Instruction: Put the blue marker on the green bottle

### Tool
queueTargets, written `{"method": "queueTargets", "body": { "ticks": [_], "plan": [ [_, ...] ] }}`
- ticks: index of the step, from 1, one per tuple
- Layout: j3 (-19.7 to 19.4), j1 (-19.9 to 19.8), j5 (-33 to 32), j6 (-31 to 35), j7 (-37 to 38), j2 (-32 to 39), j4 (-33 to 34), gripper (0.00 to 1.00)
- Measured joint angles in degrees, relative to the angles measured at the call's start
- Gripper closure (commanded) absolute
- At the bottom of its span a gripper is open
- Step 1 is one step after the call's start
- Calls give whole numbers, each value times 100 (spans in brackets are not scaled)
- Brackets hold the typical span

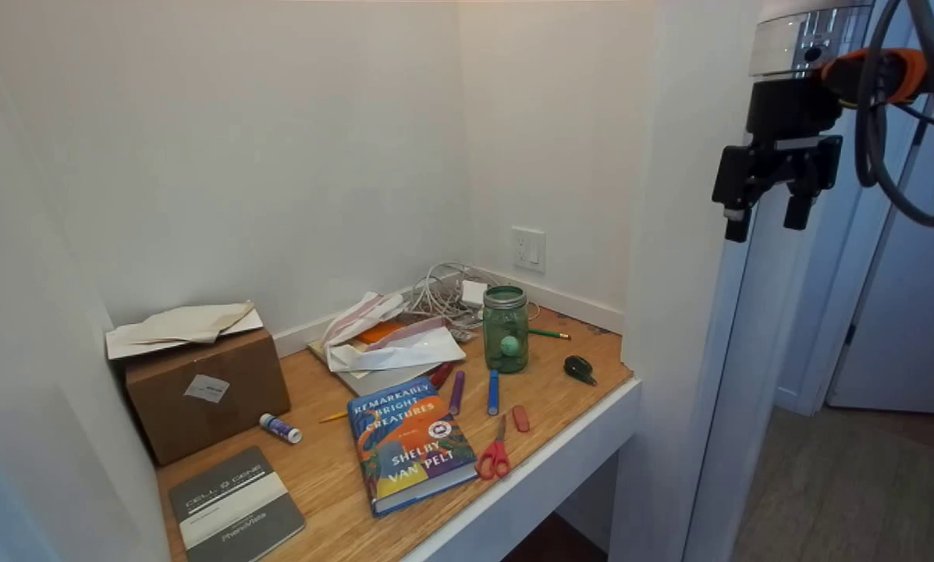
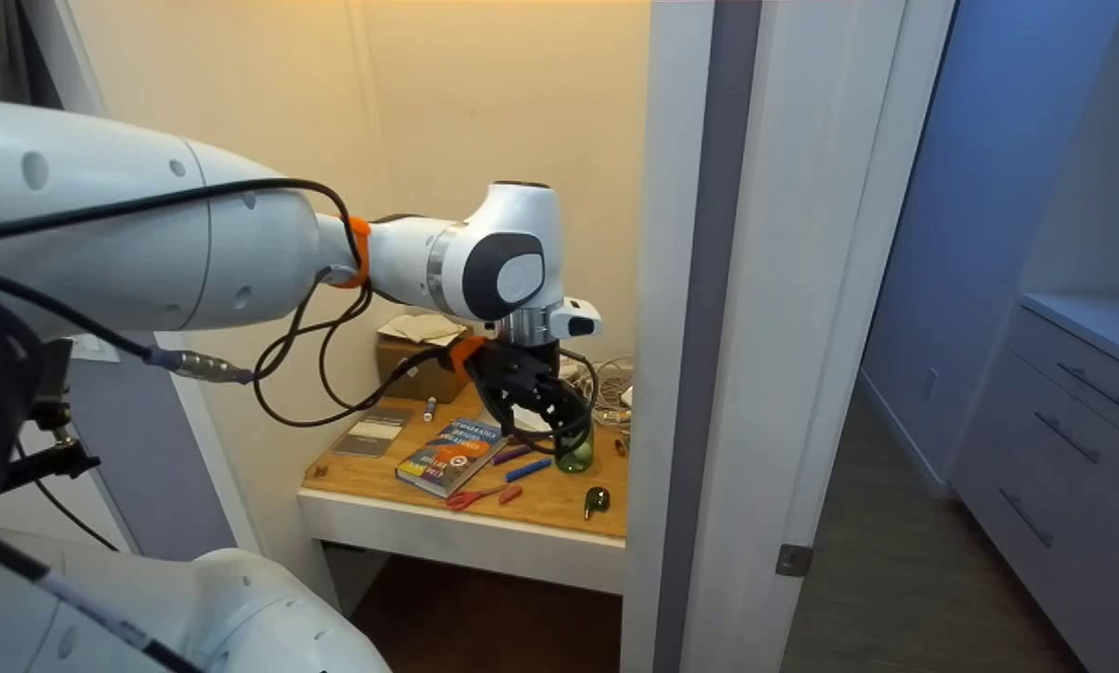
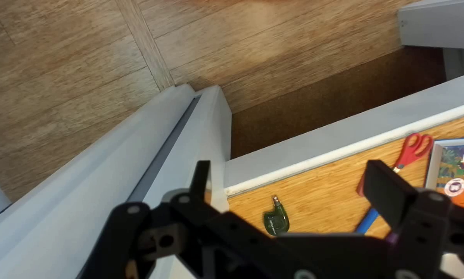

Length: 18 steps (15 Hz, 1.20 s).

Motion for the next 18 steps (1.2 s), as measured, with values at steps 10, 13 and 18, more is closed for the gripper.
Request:
{"method": "queueTargets", "body": {
  "ticks": [10,13,18],
  "plan": [
    [0,0,0,0,0,0,0,0],
    [4,74,149,80,-20,109,-1,0],
    [65,610,814,571,-387,761,22,0]
  ]
}}
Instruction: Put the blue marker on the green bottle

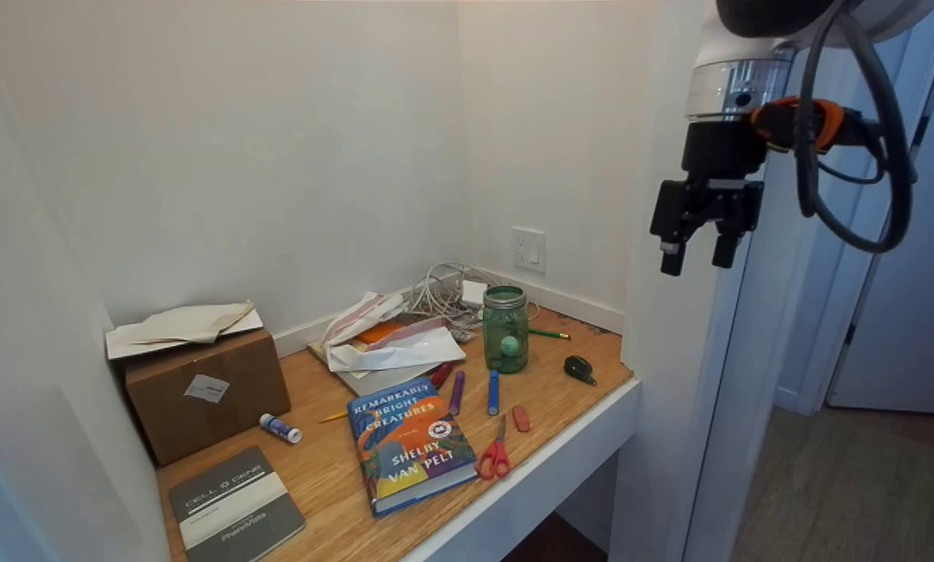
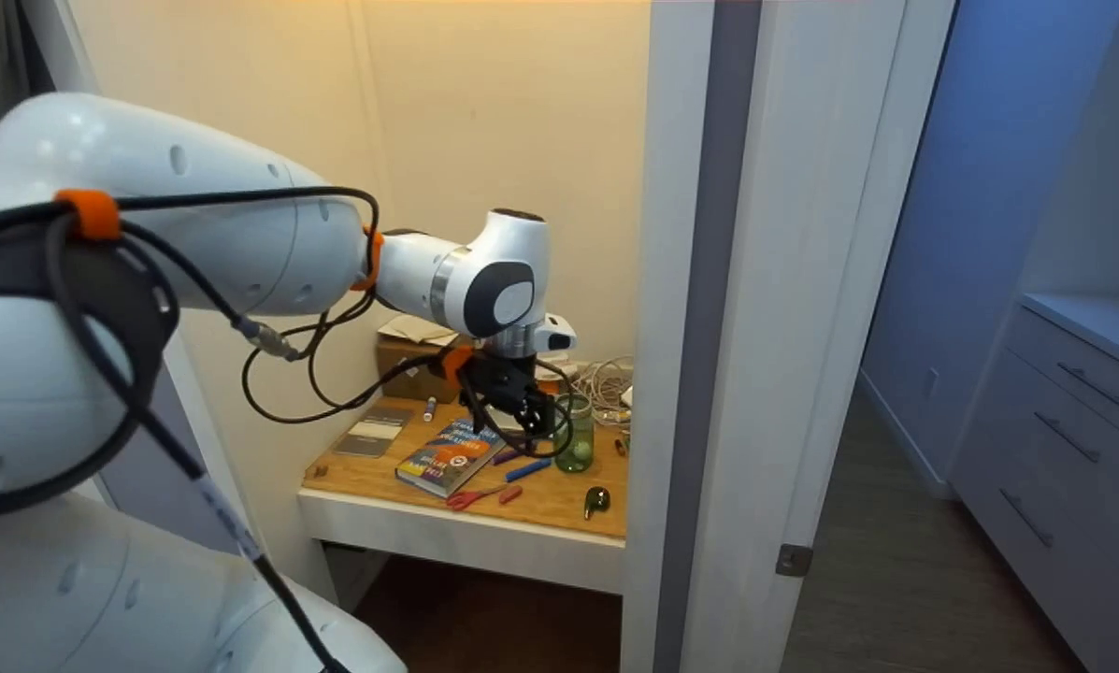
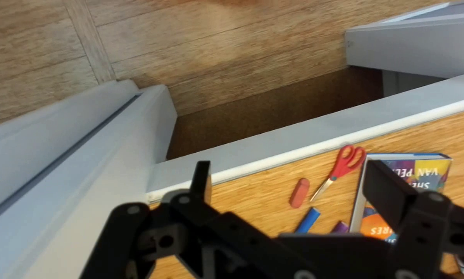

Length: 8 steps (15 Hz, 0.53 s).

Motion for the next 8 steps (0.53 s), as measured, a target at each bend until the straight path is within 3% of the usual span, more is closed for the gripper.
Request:
{"method": "queueTargets", "body": {
  "ticks": [3,8],
  "plan": [
    [146,238,200,138,-100,422,172,0],
    [198,194,204,143,-88,496,211,0]
  ]
}}
